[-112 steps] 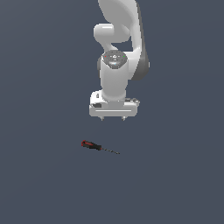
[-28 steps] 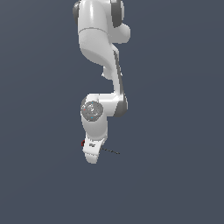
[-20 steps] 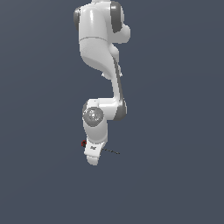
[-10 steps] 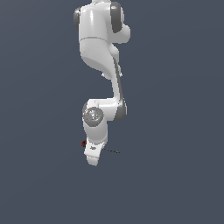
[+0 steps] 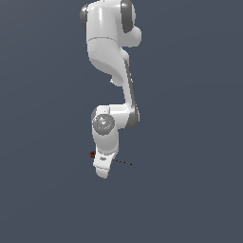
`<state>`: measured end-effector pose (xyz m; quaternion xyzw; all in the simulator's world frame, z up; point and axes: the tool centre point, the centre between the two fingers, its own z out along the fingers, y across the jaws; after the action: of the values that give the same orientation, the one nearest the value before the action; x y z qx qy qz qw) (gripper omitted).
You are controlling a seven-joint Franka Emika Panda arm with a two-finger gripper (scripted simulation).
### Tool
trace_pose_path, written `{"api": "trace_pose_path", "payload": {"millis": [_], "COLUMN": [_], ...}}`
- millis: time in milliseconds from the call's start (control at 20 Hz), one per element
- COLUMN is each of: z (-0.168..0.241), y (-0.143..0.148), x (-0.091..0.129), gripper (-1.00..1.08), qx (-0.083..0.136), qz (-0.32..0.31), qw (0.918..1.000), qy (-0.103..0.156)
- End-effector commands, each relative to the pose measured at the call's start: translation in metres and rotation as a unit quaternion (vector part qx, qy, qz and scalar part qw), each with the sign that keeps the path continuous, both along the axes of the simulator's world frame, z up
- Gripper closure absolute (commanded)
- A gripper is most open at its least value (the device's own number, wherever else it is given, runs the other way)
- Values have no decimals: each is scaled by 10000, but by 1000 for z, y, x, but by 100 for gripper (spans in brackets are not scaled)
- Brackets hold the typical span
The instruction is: Pick up the object and move it to a goal position.
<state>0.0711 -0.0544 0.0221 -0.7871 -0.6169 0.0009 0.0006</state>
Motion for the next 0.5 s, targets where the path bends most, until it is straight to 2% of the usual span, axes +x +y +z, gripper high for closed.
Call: {"api": "trace_pose_path", "payload": {"millis": [0,450], "z": [8,59], "y": [7,57], "x": [-2,-24], "gripper": [108,108], "qx": [-1,-11], "qz": [4,7], "qw": [10000,10000], "qy": [-10,-9]}}
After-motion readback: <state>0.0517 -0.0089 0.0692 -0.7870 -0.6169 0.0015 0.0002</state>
